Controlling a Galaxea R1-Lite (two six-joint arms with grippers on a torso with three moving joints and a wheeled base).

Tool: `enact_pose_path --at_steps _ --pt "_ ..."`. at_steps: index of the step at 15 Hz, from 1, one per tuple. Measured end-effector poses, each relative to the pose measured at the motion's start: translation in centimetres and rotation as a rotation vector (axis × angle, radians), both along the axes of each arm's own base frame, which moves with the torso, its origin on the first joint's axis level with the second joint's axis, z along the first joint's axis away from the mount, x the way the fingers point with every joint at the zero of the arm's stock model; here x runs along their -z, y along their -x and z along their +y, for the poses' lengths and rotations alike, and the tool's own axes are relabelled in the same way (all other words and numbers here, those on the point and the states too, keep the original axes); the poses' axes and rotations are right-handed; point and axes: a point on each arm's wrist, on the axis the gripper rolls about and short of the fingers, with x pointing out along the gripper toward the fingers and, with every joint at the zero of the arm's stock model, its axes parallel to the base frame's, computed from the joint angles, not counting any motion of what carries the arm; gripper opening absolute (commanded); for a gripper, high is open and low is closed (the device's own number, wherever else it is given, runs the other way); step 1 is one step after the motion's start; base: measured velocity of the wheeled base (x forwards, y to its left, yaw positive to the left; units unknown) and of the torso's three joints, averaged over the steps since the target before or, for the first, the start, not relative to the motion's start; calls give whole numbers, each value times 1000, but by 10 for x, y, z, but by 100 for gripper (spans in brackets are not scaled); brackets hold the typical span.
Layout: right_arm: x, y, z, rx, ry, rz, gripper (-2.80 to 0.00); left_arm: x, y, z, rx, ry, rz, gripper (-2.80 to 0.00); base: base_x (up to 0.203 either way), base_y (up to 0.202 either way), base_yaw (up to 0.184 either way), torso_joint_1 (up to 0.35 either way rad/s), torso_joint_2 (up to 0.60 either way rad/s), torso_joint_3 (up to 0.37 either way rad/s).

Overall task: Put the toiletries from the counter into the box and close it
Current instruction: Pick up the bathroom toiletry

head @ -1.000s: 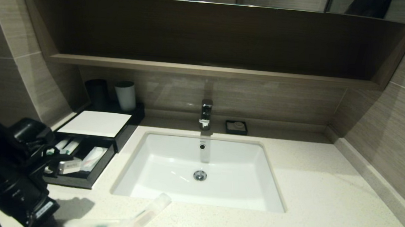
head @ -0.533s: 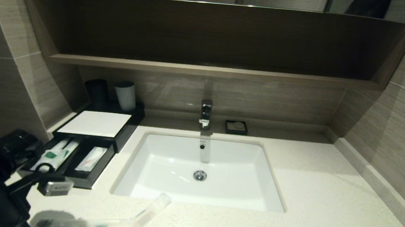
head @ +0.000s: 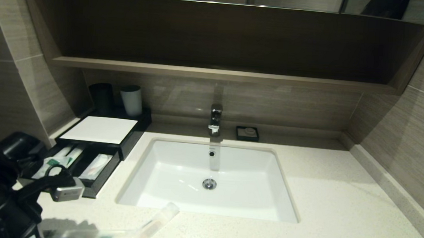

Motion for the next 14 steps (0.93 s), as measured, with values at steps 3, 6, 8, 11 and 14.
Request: enact_pose_path --at_steps 3,6,8,11,14 --pt "0 0 0 0 0 0 -280 3 1 -3 29 -4 5 -280 0 0 0 0 0 0" --pt "0 0 0 0 0 0 -280 7 0 -7 63 -7 -26 -280 0 0 0 0 0 0" --pt "0 0 0 0 0 0 -280 10 -2 -8 73 0 -51 -280 0 0 0 0 0 0" --pt "0 0 0 0 0 -1 -280 15 -3 -8 78 -10 -27 -280 0 0 0 0 0 0" --pt "0 0 0 0 0 -1 -280 22 -1 -7 74 -28 16 -280 0 0 0 0 0 0"
